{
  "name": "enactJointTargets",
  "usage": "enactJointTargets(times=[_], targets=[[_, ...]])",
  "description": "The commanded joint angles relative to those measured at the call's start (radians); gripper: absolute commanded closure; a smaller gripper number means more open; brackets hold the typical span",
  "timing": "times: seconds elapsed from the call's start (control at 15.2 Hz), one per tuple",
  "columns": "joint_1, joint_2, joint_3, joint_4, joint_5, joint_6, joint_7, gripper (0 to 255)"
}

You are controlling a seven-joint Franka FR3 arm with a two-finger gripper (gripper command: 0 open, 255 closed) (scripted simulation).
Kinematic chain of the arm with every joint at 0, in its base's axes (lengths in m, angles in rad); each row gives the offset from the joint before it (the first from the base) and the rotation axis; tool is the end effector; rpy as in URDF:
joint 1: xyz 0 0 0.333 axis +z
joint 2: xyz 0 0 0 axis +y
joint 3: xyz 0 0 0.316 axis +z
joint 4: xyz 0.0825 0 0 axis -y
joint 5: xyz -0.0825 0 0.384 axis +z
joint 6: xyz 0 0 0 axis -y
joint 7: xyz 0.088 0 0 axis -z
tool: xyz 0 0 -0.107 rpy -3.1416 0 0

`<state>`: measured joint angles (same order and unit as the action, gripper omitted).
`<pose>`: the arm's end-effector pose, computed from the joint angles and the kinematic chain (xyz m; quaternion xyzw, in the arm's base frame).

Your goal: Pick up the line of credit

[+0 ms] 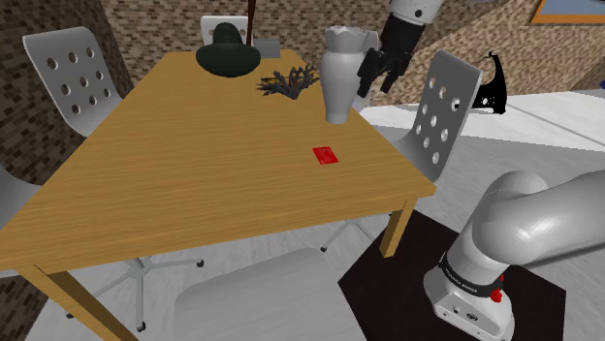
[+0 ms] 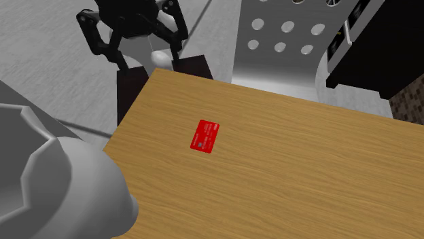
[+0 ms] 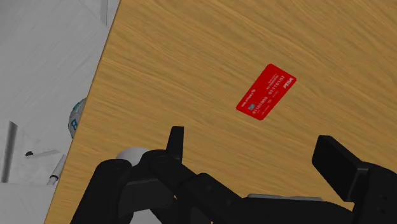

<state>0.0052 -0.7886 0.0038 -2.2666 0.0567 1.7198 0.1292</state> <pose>0.3197 0.0086 0.6493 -0.9905 0.0608 -0.1184 0.0352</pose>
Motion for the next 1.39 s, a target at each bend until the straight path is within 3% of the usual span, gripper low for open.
enactJointTargets(times=[0.0, 0.46, 0.86, 1.32], targets=[[0.0, 0.0, 0.0, 0.0, 0.0, 0.0, 0.0, 0], [-0.017, 0.402, 0.055, 0.204, 0.126, -0.212, 0.254, 0], [-0.017, 0.698, 0.064, 0.318, 0.274, -0.349, 0.449, 0], [-0.015, 0.712, 0.067, 0.241, 0.271, -0.261, 0.425, 0]])
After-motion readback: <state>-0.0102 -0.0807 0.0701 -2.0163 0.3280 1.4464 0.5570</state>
